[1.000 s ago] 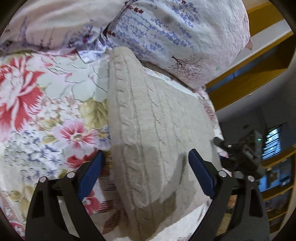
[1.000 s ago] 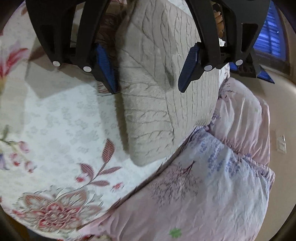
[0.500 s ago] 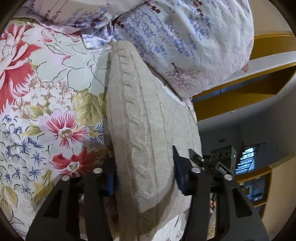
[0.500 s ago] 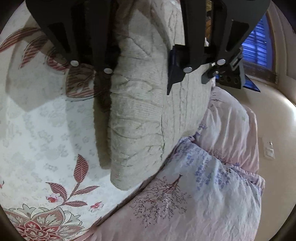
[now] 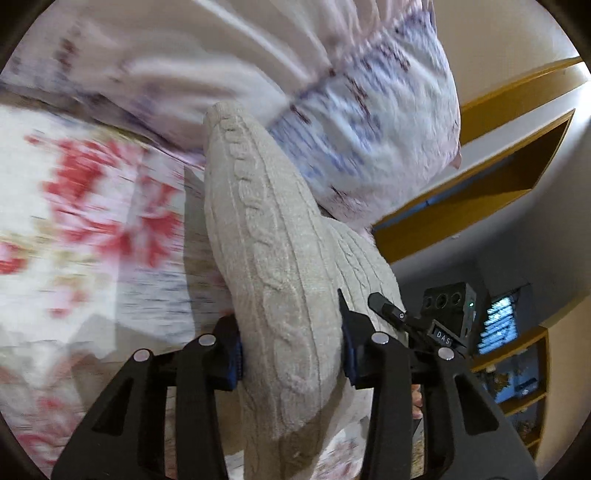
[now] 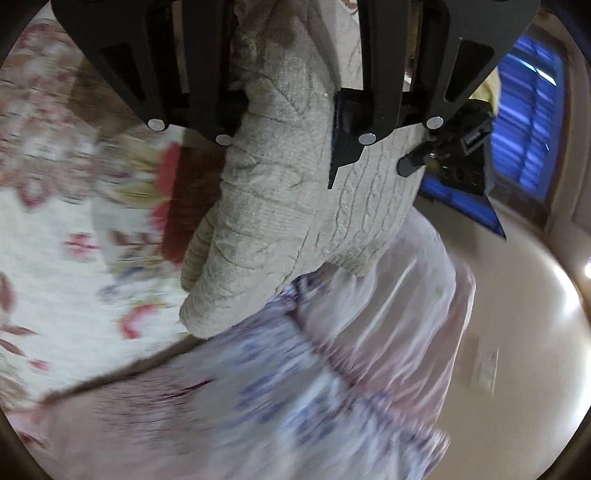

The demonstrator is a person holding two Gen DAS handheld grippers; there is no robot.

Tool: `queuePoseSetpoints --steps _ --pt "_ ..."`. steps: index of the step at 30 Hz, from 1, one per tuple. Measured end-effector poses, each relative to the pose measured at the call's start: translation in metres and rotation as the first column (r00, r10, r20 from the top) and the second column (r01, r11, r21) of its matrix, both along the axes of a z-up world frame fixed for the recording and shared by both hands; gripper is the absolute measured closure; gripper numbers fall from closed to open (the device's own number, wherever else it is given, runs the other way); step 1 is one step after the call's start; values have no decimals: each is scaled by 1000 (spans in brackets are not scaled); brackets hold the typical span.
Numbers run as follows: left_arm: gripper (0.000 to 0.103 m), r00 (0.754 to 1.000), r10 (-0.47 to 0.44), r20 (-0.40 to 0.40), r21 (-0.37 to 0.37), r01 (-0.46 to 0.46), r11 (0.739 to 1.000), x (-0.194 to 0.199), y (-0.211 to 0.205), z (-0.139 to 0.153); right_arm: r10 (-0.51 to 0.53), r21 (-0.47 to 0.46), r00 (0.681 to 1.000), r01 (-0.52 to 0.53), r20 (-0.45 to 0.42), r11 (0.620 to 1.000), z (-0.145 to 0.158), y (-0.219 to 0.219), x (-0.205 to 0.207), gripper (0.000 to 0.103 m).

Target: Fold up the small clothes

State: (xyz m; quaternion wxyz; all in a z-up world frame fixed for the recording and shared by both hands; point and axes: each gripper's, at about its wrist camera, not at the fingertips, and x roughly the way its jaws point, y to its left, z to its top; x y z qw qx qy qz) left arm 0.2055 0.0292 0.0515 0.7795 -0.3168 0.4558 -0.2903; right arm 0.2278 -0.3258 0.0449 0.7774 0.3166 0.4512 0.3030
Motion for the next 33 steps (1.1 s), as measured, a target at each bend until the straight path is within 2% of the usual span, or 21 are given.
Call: queuePoseSetpoints --steps 3,5,7,9,12,14,16,18,21,24,26,27,30,33 --pt "61 999 47 -20 57 -45 997 0 29 -8 54 -93 999 -54 -1 994 -6 38 5 73" --pt "56 993 89 -72 101 -81 992 5 44 -25 60 -175 996 -71 -63 982 -20 56 11 65" --pt "51 987 104 -121 70 -96 993 6 52 -42 48 -184 995 -64 -90 981 -27 58 13 60" --pt "48 988 113 -105 69 -106 992 2 53 -40 33 -159 994 -49 -105 986 -27 49 11 59" --pt "41 989 143 -29 153 -137 979 -8 55 -23 -27 -195 998 16 -50 981 -14 27 -5 59" --pt "34 984 172 44 219 -177 959 -17 58 -9 -81 -272 994 96 67 957 7 18 -22 59" --pt "30 974 179 138 308 -213 927 -30 54 7 -73 -321 981 128 178 938 25 22 -38 59" --pt "29 965 152 215 381 -226 896 -46 46 18 -14 -331 975 88 220 940 35 31 -49 59" --pt "29 960 69 270 431 -185 883 -66 26 24 77 -383 967 22 241 923 37 52 -64 59" --pt "29 954 -9 299 482 -143 864 -74 3 23 134 -433 961 -16 243 901 33 71 -70 59" --pt "29 951 -55 304 553 -129 823 -73 -14 18 152 -488 961 -21 231 873 27 81 -69 59" --pt "29 954 -65 293 573 -120 811 -73 -18 14 155 -508 962 -21 223 861 24 84 -70 60" --pt "29 963 -84 257 628 -100 772 -70 -26 1 175 -603 965 -23 194 797 10 93 -69 60" --pt "29 973 -85 215 664 -82 743 -67 -27 -10 208 -676 955 -9 213 737 4 100 -80 60"
